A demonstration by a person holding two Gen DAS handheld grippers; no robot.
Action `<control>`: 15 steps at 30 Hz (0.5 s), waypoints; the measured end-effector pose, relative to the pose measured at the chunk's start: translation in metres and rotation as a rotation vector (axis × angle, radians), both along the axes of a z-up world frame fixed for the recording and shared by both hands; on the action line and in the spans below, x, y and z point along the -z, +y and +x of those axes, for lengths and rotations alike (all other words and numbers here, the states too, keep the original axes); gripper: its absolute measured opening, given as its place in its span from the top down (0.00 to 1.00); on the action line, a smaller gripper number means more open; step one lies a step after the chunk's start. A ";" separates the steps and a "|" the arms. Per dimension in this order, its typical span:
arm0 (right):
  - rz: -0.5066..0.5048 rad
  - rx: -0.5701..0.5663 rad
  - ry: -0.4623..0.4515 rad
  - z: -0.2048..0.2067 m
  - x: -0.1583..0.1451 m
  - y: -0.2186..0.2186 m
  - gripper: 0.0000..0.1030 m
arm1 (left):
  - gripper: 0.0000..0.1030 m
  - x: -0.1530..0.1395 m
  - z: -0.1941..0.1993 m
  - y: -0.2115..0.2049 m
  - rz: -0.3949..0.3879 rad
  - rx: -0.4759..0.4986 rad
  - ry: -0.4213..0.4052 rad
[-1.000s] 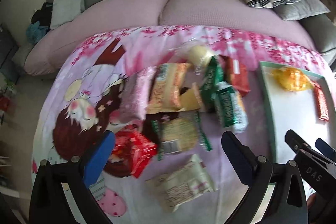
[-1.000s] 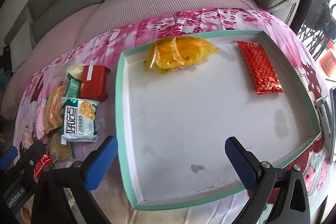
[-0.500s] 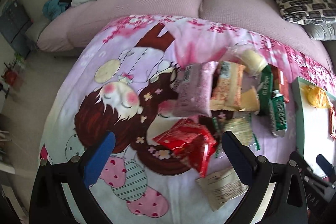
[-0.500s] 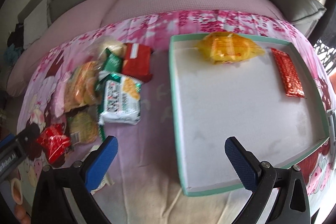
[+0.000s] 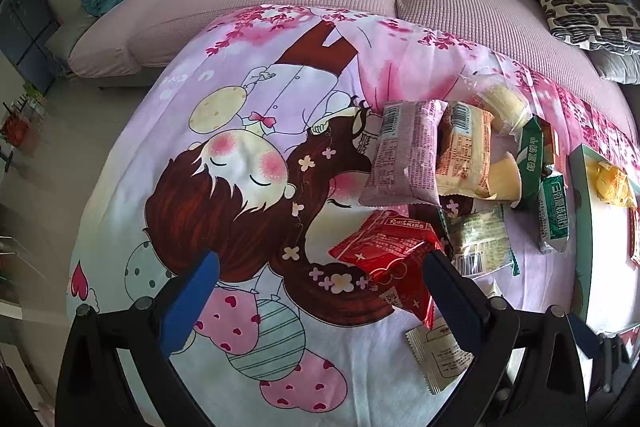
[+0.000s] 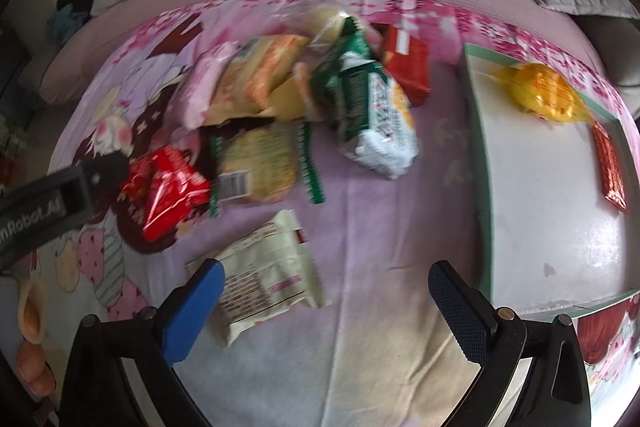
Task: Organize snacks
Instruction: 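Move both tools back over the snack pile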
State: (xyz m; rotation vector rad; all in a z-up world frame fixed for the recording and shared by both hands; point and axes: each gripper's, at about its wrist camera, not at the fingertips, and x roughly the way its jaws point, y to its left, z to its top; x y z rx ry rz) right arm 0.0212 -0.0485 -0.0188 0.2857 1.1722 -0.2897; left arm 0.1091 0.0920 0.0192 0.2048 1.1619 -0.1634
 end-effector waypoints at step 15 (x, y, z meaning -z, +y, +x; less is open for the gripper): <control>-0.019 -0.087 0.081 0.021 0.038 0.033 0.00 | 0.02 0.007 0.008 0.014 -0.094 -0.034 0.052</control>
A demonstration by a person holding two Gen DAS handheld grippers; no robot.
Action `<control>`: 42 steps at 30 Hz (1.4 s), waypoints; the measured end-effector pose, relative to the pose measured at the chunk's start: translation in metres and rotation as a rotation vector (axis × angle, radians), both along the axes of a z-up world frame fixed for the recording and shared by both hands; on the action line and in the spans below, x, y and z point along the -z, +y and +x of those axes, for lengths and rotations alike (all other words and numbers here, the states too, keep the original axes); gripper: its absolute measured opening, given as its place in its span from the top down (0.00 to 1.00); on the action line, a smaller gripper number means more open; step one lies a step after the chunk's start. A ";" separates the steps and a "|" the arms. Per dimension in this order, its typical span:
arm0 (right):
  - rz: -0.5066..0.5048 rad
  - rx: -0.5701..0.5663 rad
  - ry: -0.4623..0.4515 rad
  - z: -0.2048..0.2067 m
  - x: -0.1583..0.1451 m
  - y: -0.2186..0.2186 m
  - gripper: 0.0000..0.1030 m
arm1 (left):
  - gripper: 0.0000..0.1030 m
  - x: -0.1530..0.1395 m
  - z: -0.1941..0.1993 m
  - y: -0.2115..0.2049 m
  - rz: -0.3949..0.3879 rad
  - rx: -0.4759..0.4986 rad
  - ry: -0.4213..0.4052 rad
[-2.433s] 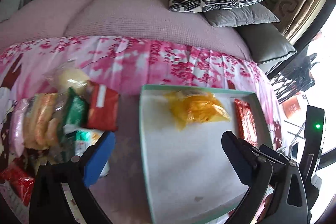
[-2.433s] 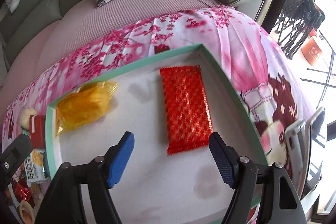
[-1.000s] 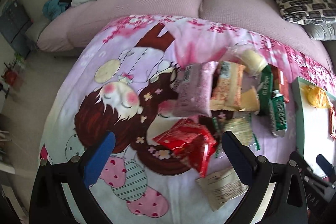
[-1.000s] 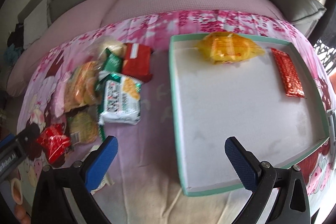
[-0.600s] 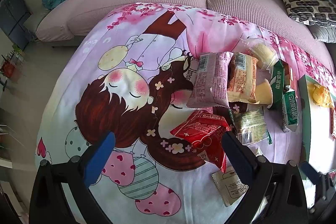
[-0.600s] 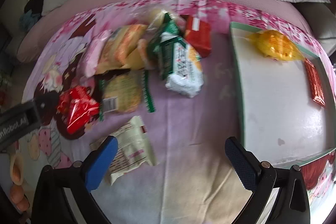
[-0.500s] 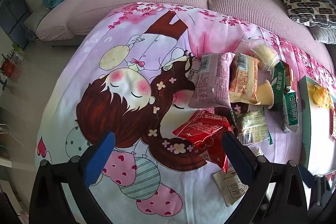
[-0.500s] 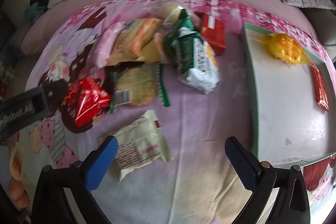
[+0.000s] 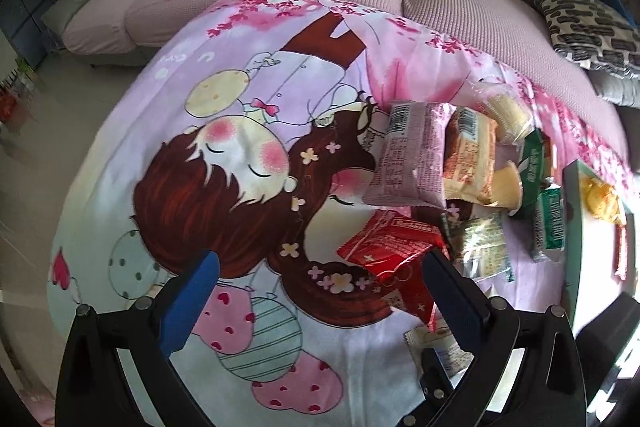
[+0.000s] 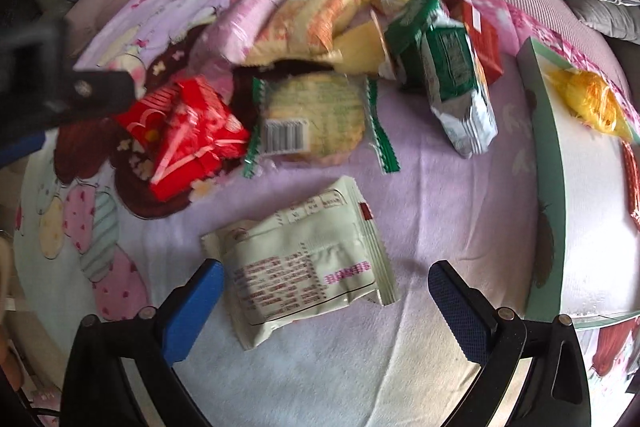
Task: Organize snacks
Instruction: 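Move both tools back over the snack pile, then grasp the red candy bag with left tool while right tool grasps cream pastry pack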
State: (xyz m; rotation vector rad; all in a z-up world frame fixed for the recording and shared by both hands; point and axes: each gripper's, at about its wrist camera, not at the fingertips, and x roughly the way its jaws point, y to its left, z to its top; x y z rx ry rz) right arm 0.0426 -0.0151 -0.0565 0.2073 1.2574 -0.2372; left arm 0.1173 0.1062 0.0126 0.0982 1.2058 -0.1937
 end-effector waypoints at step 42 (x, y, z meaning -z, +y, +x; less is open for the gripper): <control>0.065 0.115 -0.136 -0.034 -0.018 -0.058 0.48 | 0.42 0.032 0.008 -0.033 -0.177 0.039 0.139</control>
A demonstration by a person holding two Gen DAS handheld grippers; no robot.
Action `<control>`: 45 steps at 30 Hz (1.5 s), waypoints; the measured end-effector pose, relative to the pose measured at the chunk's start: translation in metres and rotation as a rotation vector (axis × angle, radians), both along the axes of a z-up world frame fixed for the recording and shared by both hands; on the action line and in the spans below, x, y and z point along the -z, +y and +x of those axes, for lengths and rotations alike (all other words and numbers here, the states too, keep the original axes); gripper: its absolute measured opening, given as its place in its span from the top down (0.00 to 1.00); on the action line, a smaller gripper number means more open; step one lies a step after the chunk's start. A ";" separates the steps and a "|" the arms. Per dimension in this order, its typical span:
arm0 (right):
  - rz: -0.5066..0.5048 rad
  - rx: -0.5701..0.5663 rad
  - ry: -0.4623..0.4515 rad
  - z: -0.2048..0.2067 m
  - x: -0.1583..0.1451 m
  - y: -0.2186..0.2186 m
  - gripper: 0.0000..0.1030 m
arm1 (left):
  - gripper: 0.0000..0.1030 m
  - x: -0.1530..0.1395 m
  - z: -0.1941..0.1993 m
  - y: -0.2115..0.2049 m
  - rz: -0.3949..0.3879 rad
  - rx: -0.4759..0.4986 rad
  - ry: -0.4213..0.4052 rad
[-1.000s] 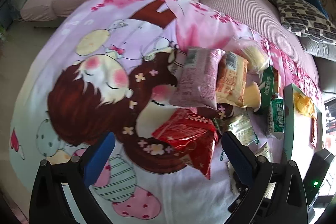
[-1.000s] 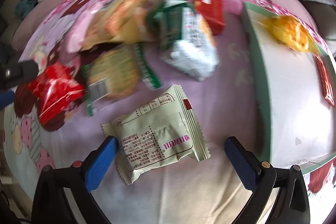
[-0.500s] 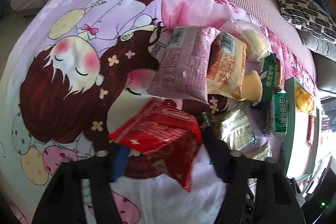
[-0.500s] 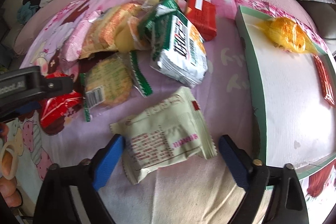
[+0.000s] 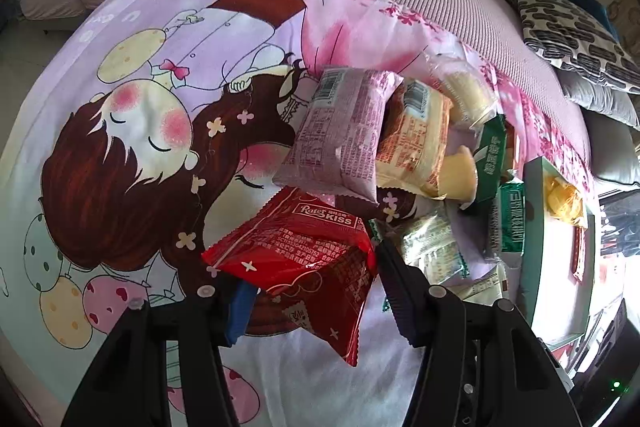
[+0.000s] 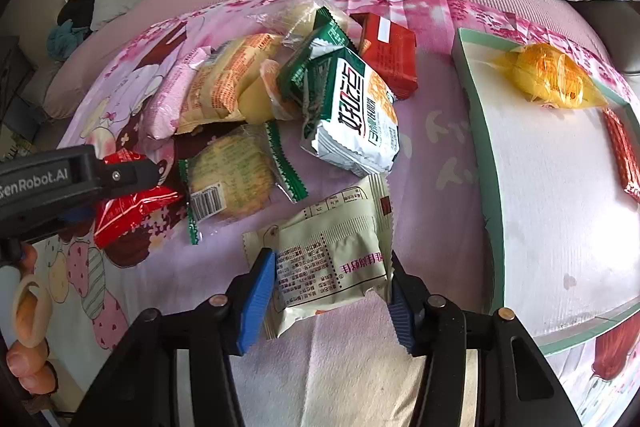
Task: Organize snacks
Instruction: 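Grasp the red candy bag with left tool while right tool grasps cream pastry pack, then carry both packs to the tray and release them inside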
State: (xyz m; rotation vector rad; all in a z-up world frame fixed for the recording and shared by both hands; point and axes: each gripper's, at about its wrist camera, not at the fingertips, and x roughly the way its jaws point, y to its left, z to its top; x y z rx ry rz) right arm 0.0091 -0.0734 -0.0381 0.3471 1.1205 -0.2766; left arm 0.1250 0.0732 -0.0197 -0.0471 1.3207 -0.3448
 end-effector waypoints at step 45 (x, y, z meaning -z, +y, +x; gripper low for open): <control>-0.021 0.552 -0.148 -0.110 -0.064 -0.196 0.49 | 0.42 -0.065 -0.101 -0.203 -0.113 0.490 -0.173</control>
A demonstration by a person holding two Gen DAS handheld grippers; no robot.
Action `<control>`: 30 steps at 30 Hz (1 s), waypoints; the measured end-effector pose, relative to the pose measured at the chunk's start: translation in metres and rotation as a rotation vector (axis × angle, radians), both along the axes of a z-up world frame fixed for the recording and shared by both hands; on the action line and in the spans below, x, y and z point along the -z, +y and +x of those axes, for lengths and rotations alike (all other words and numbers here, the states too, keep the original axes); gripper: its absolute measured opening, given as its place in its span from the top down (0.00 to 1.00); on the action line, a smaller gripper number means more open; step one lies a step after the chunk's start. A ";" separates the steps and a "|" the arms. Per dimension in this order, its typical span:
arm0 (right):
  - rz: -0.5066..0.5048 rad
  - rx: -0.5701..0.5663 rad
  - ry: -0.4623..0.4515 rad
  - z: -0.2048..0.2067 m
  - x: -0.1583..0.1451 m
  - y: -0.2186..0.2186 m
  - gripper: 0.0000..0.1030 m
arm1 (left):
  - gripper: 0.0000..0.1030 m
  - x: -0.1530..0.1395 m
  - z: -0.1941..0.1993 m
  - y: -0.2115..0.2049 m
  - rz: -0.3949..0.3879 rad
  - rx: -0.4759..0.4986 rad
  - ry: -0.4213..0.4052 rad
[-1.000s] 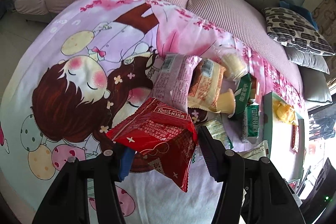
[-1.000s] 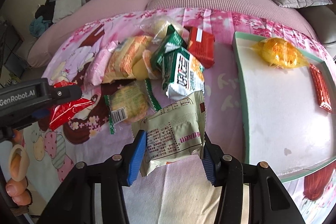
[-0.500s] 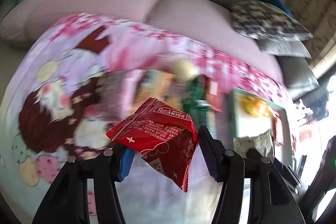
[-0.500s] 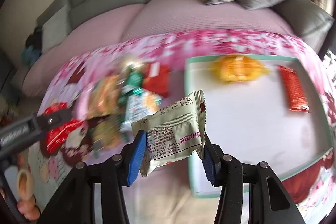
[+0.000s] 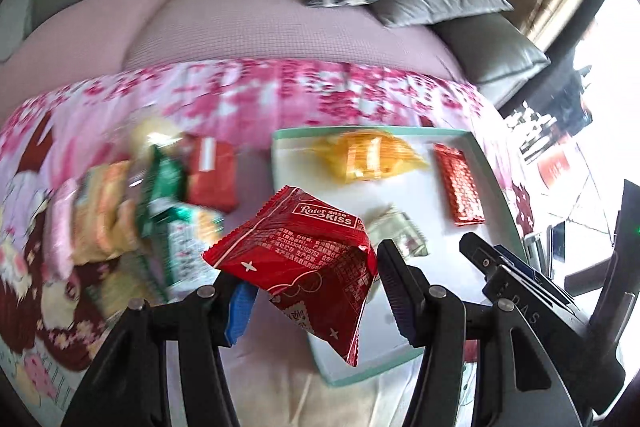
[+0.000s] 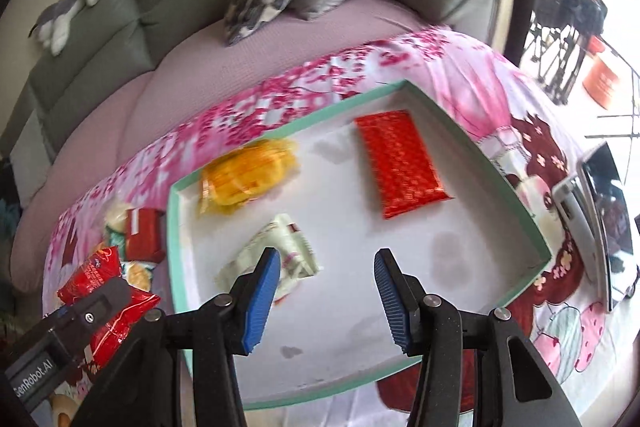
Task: Organize snacks
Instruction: 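Carry both packs to the tray and release them inside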
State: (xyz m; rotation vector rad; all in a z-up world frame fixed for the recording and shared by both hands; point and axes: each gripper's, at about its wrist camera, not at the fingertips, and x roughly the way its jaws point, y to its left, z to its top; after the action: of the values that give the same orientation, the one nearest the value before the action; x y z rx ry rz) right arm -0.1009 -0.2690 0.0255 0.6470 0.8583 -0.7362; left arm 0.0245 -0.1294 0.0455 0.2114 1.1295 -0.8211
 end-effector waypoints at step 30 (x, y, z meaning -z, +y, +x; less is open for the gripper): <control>0.026 -0.006 0.083 -0.002 0.016 -0.002 0.32 | 0.16 0.024 0.020 0.032 0.109 -0.153 -0.011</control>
State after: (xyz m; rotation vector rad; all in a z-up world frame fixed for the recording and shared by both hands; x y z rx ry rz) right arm -0.1029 -0.2712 0.0092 0.6398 0.9469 -0.7516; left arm 0.0446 -0.0979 0.0216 0.2173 1.1660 -0.6226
